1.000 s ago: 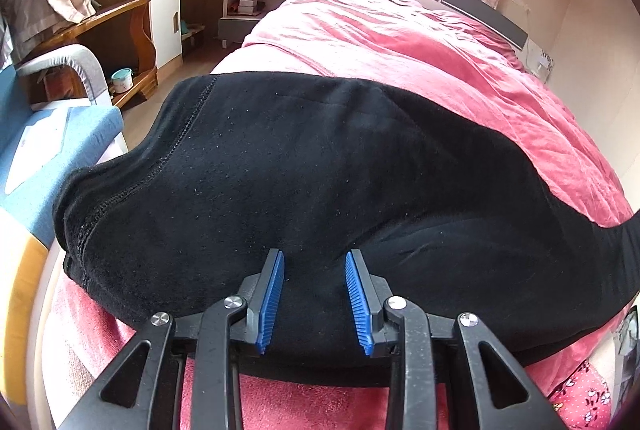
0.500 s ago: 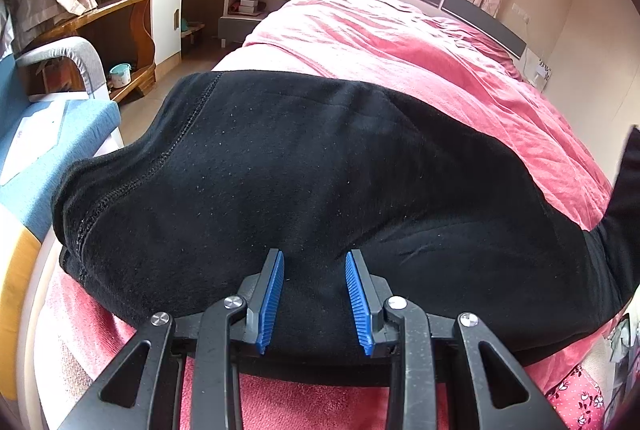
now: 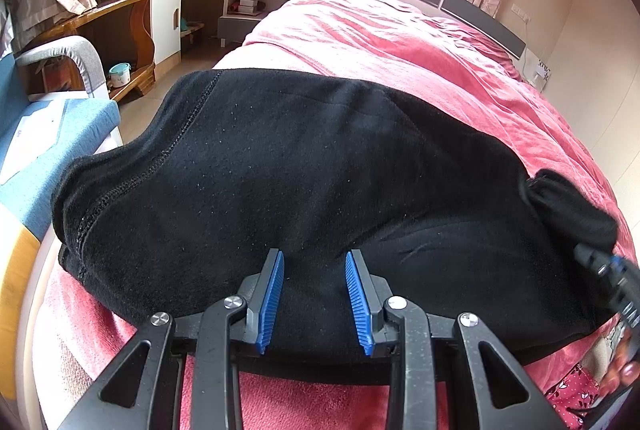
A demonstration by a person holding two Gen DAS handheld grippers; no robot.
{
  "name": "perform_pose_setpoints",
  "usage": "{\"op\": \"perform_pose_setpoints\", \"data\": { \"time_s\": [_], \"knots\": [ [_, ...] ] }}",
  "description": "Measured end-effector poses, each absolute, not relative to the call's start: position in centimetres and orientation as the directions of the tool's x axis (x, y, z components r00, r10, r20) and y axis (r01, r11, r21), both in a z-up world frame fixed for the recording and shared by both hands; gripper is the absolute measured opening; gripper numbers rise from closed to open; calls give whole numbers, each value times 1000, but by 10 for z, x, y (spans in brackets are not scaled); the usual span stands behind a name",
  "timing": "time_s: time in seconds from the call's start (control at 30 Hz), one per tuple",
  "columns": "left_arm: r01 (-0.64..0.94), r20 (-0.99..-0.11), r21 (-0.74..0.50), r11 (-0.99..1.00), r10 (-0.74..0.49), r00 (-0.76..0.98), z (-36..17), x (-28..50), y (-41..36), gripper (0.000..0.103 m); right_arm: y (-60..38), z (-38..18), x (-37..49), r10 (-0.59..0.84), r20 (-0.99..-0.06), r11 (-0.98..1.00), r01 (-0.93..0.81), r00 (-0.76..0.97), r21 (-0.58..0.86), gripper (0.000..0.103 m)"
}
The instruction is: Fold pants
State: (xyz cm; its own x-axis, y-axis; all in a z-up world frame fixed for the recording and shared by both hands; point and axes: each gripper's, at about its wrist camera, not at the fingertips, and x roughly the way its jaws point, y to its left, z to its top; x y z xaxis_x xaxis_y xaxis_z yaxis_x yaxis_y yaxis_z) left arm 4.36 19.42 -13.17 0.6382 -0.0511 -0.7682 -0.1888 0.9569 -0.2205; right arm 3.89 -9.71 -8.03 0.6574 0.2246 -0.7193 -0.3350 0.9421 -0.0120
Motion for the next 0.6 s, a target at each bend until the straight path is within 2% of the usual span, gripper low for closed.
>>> {"op": "perform_pose_setpoints", "data": {
  "time_s": [0.07, 0.1, 0.17, 0.23, 0.47, 0.53, 0.6],
  "knots": [
    [-189, -769, -217, 958, -49, 637, -132, 44, 194, 32, -94, -92, 42, 229, -751, 939, -343, 620, 4, 27],
    [-189, -769, -217, 958, -48, 637, -133, 44, 193, 32, -94, -96, 43, 237, -763, 938, -345, 602, 19, 32],
    [-189, -771, -213, 959, -46, 636, -133, 44, 192, 32, -99, -102, 45, 301, -780, 922, -375, 548, 93, 52],
    [-188, -771, -209, 960, -44, 635, -133, 45, 191, 32, -101, -100, 42, 363, -777, 902, -405, 515, 153, 63],
    [-189, -767, -202, 961, -35, 641, -131, 44, 188, 32, -142, -61, 30, 486, -701, 857, -440, 521, 267, 63],
    [-185, -759, -193, 964, -28, 650, -128, 43, 186, 32, -160, -51, 33, 447, -697, 883, -399, 561, 245, 63],
    [-177, -754, -183, 967, -23, 656, -126, 41, 183, 32, -181, -48, 38, 363, -713, 925, -324, 599, 199, 57]
  ]
}}
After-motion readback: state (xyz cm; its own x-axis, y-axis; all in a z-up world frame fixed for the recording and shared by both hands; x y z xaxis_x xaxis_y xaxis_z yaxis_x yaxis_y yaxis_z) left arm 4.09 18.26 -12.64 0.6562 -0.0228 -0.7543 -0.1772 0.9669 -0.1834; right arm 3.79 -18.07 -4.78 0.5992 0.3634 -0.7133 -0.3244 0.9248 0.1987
